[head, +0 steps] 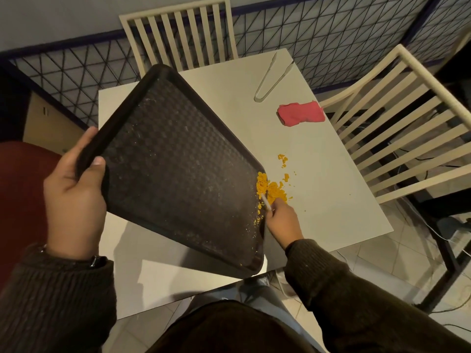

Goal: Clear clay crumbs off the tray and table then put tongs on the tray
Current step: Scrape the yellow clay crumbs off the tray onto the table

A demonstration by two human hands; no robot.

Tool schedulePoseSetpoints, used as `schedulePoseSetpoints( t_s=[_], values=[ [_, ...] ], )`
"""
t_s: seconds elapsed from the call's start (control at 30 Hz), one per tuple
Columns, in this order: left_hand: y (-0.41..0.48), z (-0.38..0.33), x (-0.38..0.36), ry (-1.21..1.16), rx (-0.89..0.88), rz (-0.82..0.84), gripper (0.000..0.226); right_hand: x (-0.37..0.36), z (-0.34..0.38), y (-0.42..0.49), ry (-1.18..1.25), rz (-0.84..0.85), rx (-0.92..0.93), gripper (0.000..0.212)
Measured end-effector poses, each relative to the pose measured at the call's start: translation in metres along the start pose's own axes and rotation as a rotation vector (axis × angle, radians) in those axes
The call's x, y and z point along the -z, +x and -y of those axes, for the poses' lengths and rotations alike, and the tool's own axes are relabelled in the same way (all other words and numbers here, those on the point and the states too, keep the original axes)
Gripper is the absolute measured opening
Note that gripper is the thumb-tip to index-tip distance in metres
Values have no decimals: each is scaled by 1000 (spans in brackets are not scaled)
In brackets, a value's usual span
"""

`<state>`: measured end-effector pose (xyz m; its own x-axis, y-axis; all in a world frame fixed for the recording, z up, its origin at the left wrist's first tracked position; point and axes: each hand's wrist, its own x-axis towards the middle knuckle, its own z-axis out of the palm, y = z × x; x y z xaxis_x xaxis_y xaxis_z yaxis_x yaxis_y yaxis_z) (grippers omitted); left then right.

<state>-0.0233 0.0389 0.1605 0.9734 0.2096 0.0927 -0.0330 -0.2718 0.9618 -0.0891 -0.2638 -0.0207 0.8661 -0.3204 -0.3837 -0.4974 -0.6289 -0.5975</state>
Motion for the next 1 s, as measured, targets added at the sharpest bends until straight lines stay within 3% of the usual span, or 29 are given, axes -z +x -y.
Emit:
schedulePoseSetpoints(
  t_s=[0.1,0.53,0.67,0.87,1.0],
  values=[
    [1,1,0,5,8,15,47,-15,7,-4,-42,85,33,6],
    [-1,2,1,19,0,-2,41,-6,2,25,-221,-52,63,9],
    [-4,-2,0,23,-2,-5,41,-19,14,24,-108,-11,61,17],
    [-11,-9,-4,17,-13,-13,41,-10,5,43,13,-41,-109,12],
    [-11,-12,-4,19,-6,-16,41,-9,9,46,113,-77,-95,14]
  ],
)
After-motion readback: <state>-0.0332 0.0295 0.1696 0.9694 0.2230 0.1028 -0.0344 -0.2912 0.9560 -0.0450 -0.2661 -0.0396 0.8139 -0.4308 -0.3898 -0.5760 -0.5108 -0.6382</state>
